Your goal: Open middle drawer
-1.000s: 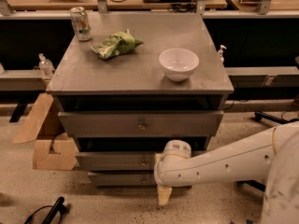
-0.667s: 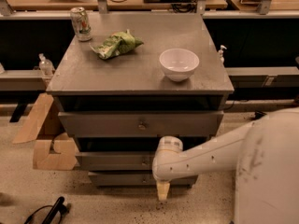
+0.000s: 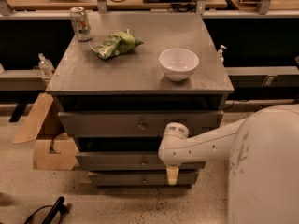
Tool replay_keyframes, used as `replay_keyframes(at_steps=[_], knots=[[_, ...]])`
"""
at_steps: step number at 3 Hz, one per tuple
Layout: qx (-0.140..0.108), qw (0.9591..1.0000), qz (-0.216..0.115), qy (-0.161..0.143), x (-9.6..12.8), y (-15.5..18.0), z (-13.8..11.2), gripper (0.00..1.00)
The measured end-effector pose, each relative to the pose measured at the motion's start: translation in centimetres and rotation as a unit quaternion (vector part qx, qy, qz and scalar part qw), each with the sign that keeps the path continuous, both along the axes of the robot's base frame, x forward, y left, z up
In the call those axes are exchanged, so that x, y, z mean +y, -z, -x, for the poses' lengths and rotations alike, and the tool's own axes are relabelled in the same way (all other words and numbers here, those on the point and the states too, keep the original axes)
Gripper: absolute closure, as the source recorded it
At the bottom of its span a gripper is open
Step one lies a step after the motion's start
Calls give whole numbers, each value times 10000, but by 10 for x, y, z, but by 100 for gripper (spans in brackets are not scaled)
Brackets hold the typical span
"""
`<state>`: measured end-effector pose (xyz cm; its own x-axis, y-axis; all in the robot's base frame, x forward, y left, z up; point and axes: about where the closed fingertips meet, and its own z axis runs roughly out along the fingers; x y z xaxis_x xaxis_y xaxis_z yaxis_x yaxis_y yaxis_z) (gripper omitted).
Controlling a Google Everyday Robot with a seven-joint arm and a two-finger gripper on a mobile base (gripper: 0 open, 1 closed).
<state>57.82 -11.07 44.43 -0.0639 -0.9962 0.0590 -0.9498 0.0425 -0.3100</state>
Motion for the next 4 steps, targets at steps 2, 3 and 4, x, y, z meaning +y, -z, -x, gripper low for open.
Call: replay_keyframes(at_steps=[2,3,4], knots=[[141,9997,-181,-47,9,13,4,0],[382,9983,-398,-177,30,32,8,19],[640,9960,-563,-269,46,49,18,50]])
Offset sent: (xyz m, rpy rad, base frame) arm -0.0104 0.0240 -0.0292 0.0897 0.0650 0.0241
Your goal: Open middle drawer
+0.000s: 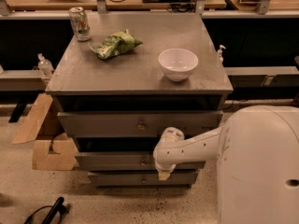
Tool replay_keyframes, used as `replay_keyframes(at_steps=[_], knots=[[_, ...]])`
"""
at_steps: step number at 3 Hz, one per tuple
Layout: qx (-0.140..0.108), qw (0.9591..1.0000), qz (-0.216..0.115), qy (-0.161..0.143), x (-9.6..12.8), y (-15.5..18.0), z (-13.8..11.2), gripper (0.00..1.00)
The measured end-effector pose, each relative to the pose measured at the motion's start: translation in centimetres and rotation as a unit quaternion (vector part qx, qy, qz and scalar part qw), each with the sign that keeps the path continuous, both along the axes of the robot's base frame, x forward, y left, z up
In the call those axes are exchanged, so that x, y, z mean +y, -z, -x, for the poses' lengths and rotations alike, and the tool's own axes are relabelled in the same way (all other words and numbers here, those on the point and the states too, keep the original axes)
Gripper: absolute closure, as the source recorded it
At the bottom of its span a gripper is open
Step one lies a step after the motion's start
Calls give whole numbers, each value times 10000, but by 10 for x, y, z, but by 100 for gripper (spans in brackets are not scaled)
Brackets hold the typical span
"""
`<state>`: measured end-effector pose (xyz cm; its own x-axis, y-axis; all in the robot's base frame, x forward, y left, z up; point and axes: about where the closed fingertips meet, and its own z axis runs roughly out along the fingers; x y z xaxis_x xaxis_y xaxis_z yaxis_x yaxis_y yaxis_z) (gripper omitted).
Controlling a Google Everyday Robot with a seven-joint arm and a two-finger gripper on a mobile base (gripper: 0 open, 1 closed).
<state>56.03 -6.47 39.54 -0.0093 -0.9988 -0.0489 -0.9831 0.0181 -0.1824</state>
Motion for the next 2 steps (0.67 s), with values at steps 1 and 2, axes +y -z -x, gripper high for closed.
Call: replay_keyframes(at_steps=[1,2], knots=[[0,10000,0,0,0,-3,0,73],[0,10000,0,0,0,-3,0,96]])
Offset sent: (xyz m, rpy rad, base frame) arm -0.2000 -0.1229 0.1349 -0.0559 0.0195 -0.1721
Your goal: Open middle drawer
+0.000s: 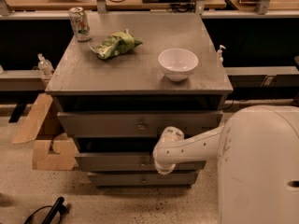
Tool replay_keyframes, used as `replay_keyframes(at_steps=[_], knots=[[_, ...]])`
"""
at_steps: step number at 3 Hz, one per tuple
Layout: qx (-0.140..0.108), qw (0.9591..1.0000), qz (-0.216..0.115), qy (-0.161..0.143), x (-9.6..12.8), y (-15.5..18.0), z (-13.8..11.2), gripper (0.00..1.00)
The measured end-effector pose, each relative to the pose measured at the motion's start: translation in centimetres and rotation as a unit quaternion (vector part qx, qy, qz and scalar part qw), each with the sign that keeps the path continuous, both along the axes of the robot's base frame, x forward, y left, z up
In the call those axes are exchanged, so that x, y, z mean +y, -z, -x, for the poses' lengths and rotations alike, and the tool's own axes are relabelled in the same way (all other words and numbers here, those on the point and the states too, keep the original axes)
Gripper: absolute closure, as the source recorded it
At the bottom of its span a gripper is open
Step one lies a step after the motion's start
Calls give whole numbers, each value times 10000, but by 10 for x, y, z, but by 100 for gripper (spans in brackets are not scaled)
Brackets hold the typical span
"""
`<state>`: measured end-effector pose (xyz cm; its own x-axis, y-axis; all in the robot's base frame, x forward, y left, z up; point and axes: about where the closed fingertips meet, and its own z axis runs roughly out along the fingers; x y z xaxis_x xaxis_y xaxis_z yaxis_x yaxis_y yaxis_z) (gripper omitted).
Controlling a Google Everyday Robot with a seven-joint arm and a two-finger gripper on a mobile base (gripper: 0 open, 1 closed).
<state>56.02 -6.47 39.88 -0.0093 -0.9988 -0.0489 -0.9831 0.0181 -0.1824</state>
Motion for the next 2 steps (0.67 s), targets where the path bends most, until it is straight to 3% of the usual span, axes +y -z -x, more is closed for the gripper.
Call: replay_keyframes(at_steps=[2], knots=[[0,10000,0,0,0,0,0,100]])
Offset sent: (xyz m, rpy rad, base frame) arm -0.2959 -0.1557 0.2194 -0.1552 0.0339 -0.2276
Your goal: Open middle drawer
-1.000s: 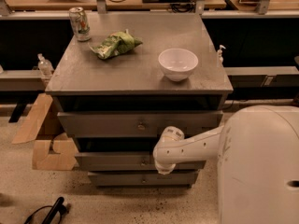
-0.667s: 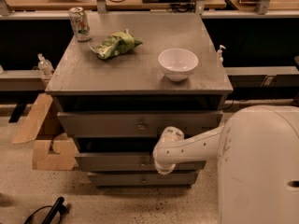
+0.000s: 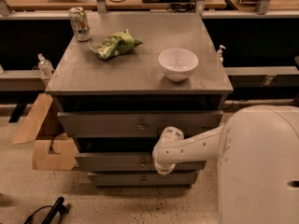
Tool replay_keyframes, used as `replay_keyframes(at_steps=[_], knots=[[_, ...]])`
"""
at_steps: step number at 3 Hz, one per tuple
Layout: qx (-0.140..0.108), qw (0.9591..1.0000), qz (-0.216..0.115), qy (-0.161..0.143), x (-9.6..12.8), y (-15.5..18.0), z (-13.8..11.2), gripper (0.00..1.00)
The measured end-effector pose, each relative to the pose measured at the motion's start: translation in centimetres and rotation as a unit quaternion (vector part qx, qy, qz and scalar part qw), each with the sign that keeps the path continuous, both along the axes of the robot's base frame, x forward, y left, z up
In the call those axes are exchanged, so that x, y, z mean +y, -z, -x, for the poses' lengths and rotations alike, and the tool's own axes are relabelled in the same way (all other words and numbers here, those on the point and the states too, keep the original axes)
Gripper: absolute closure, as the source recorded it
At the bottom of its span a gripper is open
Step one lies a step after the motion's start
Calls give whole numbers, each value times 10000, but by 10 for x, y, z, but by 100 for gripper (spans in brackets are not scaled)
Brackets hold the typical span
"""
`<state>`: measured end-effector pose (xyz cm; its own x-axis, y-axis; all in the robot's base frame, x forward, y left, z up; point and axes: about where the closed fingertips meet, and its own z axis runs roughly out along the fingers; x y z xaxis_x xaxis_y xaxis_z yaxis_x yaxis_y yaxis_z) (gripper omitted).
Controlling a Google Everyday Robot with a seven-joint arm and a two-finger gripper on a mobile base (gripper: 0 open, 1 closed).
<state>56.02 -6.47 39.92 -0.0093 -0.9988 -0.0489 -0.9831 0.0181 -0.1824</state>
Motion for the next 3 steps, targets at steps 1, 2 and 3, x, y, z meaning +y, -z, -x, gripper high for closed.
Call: replay_keyframes(at_steps=[1,2,3], knots=[[0,10000,0,0,0,0,0,100],[-9,10000,16,44,-5,-8,9,100],[-7,10000,17,44,-5,-14,9,84]])
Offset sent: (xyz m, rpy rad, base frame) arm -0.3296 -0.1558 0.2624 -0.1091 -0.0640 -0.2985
